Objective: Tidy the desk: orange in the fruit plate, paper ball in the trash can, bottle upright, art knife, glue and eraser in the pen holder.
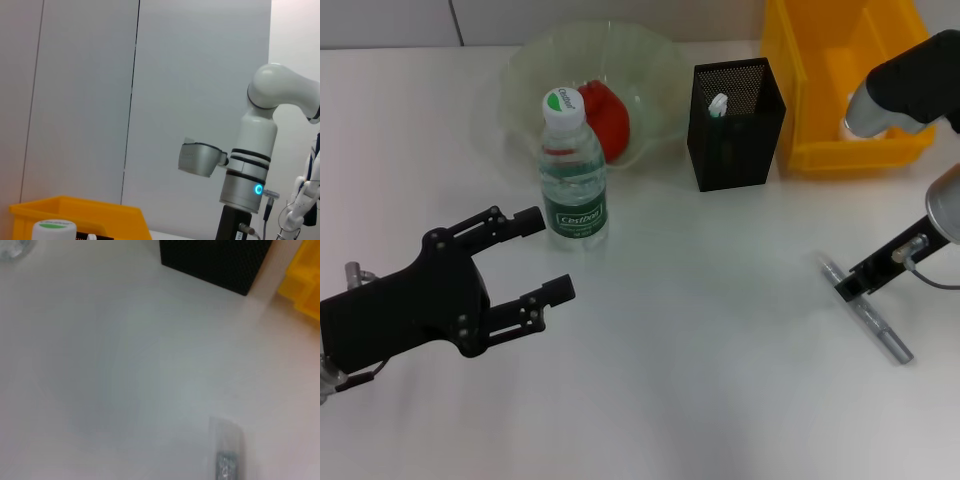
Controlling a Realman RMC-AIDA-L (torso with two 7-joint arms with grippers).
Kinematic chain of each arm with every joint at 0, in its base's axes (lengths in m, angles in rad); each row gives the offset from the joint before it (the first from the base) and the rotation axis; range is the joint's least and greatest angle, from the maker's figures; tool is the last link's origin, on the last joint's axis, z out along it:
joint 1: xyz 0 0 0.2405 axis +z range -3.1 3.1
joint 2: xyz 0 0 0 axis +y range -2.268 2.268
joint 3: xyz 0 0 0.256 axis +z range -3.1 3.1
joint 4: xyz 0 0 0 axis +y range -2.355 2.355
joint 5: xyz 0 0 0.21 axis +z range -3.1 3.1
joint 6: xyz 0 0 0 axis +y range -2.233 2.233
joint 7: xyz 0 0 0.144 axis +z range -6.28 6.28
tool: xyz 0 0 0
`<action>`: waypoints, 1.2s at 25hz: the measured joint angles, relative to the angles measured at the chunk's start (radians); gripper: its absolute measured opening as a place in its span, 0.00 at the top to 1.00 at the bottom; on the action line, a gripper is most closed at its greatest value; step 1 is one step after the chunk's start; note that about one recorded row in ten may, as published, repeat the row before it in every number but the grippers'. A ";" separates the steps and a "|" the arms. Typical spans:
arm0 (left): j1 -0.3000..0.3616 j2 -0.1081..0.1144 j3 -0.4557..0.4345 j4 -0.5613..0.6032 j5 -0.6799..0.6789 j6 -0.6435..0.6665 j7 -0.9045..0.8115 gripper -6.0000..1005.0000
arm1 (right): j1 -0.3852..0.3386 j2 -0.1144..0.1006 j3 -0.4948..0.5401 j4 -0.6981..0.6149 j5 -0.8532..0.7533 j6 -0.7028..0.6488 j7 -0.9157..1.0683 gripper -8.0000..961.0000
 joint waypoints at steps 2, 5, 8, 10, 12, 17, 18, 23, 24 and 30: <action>0.001 -0.001 0.000 0.000 0.000 -0.001 0.000 0.23 | 0.011 0.001 -0.011 0.032 0.001 0.024 -0.001 0.57; -0.001 -0.002 0.000 -0.001 0.001 -0.004 0.001 0.23 | 0.016 0.002 -0.020 0.044 0.008 0.036 -0.002 0.60; -0.002 -0.002 0.000 -0.002 0.001 -0.006 0.001 0.23 | 0.017 0.002 -0.023 0.045 0.012 0.041 -0.002 0.62; -0.002 -0.002 0.000 -0.002 0.001 -0.007 0.001 0.23 | 0.020 0.001 -0.024 0.054 0.013 0.042 -0.002 0.65; -0.002 -0.002 0.000 -0.002 0.001 -0.007 0.002 0.23 | 0.021 0.001 -0.024 0.061 0.013 0.044 -0.003 0.69; -0.005 -0.003 0.000 -0.003 0.001 -0.010 0.002 0.23 | 0.021 0.001 -0.024 0.059 0.014 0.046 -0.004 0.75; -0.005 -0.003 0.000 -0.003 0.001 -0.010 0.002 0.23 | 0.021 0.001 -0.024 0.059 0.014 0.046 -0.004 0.76; -0.006 -0.003 0.000 -0.002 0.001 -0.010 0.002 0.23 | 0.021 0.002 -0.024 0.055 0.015 0.046 -0.006 0.82; -0.006 -0.003 0.000 -0.001 0.001 -0.010 0.002 0.23 | 0.020 0.001 -0.024 0.055 0.015 0.045 -0.006 0.83; -0.006 -0.003 0.000 0.000 -0.001 -0.010 0.002 0.23 | 0.011 -0.002 -0.007 0.006 0.028 0.033 -0.017 0.85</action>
